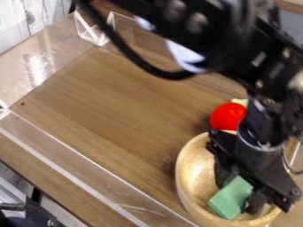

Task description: Put the green block in the brown bowl

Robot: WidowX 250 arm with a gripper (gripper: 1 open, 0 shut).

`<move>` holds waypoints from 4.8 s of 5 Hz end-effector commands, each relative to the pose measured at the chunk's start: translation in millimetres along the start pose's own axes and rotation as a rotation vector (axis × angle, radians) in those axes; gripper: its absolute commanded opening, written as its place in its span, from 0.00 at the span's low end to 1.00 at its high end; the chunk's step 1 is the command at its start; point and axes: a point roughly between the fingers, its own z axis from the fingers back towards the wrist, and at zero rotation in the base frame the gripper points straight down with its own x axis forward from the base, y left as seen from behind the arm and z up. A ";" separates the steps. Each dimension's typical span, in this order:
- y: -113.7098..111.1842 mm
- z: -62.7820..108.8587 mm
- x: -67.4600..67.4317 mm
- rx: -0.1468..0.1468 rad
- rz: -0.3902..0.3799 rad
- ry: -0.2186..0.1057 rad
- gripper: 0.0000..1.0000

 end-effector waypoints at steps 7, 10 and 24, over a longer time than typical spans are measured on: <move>24.2 11.4 -4.3 0.010 0.067 -0.038 1.00; 34.3 -2.0 -1.7 0.019 0.041 -0.018 1.00; 31.2 61.9 51.8 0.022 -0.122 -0.109 1.00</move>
